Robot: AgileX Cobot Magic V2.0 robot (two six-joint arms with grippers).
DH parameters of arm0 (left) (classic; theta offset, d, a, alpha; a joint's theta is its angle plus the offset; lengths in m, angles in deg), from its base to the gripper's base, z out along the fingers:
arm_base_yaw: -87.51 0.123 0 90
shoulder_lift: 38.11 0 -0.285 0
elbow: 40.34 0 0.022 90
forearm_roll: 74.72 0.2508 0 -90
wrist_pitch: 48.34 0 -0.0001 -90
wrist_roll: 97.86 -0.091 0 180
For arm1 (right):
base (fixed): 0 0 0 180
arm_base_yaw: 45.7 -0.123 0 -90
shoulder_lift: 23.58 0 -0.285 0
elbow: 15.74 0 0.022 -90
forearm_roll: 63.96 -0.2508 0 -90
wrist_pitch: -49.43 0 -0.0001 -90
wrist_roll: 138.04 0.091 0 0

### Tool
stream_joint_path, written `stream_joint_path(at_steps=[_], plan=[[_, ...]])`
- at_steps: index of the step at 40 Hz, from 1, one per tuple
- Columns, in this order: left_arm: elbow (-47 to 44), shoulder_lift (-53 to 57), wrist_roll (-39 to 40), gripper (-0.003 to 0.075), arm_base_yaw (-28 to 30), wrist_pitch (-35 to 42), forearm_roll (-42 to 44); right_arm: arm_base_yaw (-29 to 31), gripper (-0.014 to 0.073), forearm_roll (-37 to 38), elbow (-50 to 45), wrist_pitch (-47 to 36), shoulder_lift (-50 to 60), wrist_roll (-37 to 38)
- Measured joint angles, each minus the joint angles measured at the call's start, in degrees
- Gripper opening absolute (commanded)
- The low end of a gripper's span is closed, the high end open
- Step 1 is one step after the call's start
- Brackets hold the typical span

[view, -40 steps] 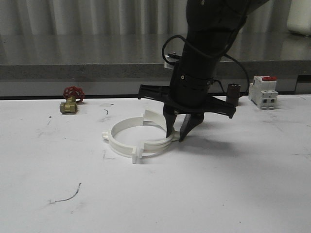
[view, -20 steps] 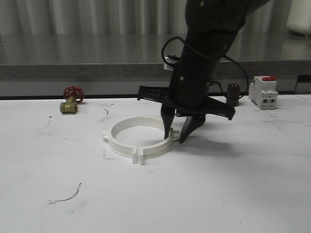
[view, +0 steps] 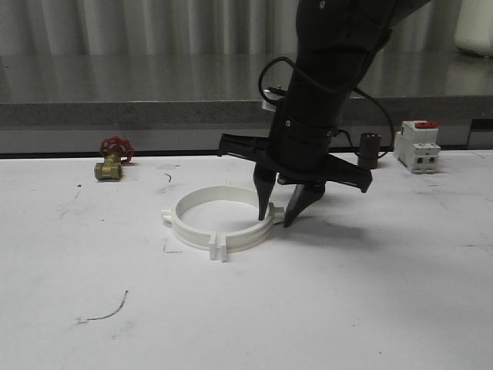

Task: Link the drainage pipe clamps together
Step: 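Open the right gripper and lift it away from the ring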

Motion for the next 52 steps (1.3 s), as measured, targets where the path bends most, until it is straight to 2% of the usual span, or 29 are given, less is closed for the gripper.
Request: stream_joint_path(at_steps=[11,22,26,29,41,42,52], plan=[[0.0,0.0,-0.08,-0.002,0.0,0.0,0.0,0.0,0.0575,-1.35,0.03,-1.13,0.1,2.15],[0.0,0.0,-0.08,-0.002,0.0,0.0,0.0,0.0,0.0573,2.59,-0.46,3.4,4.05,2.31],[0.0,0.0,-0.08,-0.002,0.0,0.0,0.0,0.0,0.0512,5.38,-1.89,4.97,7.85,2.31],[0.0,0.0,-0.08,-0.002,0.0,0.0,0.0,0.0,0.0417,7.46,-3.75,5.05,11.47,2.31],[0.0,0.0,-0.08,-0.002,0.0,0.0,0.0,0.35,-0.0058,13.6,-14.79,5.5,29.58,2.42],[0.0,0.0,-0.08,-0.002,0.0,0.0,0.0,0.61,-0.0078,13.9,-15.73,5.79,30.72,2.42],[-0.09,0.0,-0.08,-0.002,0.0,0.0,0.0,4.8,-0.0066,15.17,-24.15,8.94,44.44,-2.5]])
